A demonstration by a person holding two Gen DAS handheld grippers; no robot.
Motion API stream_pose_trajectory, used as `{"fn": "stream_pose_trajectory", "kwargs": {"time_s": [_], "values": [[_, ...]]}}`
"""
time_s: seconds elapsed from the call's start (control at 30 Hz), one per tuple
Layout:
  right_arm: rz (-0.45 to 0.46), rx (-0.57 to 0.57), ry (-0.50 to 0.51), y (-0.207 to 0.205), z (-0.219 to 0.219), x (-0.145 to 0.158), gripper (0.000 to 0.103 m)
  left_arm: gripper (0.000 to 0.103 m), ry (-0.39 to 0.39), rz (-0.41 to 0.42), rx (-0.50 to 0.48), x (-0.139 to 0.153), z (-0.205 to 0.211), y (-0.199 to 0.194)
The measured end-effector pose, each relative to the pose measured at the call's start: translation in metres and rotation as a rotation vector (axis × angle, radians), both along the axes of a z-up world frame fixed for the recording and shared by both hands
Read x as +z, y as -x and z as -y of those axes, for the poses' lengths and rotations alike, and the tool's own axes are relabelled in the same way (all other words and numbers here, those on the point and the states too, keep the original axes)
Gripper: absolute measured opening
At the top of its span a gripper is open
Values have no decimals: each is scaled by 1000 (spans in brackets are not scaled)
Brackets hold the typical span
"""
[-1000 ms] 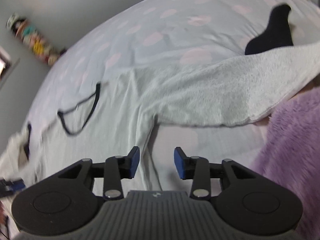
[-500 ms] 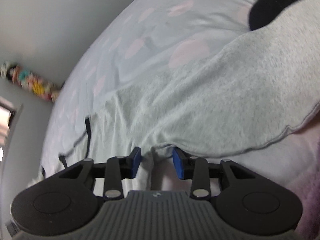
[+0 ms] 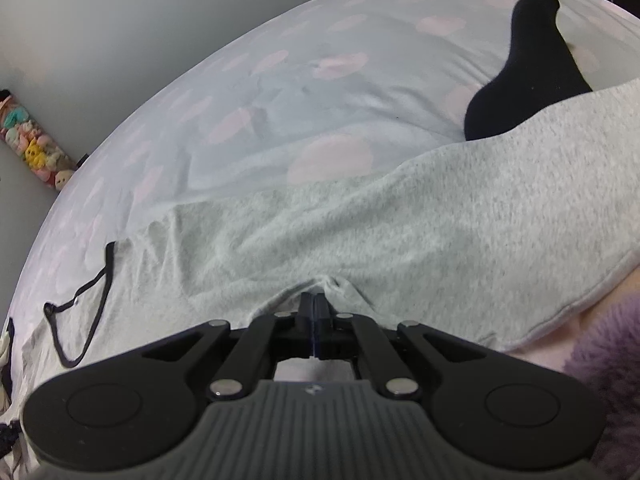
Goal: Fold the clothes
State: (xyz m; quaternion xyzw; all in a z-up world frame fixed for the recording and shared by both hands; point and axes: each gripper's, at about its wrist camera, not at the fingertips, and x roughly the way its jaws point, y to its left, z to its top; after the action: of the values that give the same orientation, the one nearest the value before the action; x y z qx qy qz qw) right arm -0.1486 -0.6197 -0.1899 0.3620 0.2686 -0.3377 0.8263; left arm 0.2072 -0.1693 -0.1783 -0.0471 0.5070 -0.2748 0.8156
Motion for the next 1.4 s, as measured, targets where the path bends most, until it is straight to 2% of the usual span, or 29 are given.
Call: {"fn": "stream_pose_trajectory", "kwargs": {"time_s": [0.07,0.13,0.17,0.27,0.33,0.5,0.6,0.7,0.8,0.97,1.13,1.3,1.33,1.4], "values": [[-2,14,15,3,-3,4,11,26,-7,13,-48,8,-4,7],[-3,28,31,6,-6,7,24,35,-1,33,-71,18,-10,12],[-4,34,42,6,-10,9,27,39,5,44,-76,24,-12,14],[-7,53,74,7,-21,14,29,40,-1,90,-60,42,-31,14],[-17,70,95,6,-29,14,33,41,-26,121,-34,56,-50,10],[-29,114,130,-2,-45,10,33,47,-99,180,80,85,-106,-14],[-13,139,145,-7,-52,8,34,48,-132,172,161,96,-141,-23],[-10,157,156,-12,-58,6,35,49,-121,100,233,92,-168,-26],[-8,162,153,-13,-60,5,35,50,-111,46,231,81,-176,-19],[-2,157,160,-12,-61,6,36,49,-207,18,207,59,-177,-8],[2,158,160,-12,-61,6,36,47,-244,-18,185,45,-173,-4],[5,158,165,-13,-61,7,38,47,-209,14,58,49,-161,11],[4,161,164,-13,-61,6,38,47,-215,19,34,50,-159,13],[4,166,161,-15,-62,6,38,47,-277,14,36,49,-157,14]]}}
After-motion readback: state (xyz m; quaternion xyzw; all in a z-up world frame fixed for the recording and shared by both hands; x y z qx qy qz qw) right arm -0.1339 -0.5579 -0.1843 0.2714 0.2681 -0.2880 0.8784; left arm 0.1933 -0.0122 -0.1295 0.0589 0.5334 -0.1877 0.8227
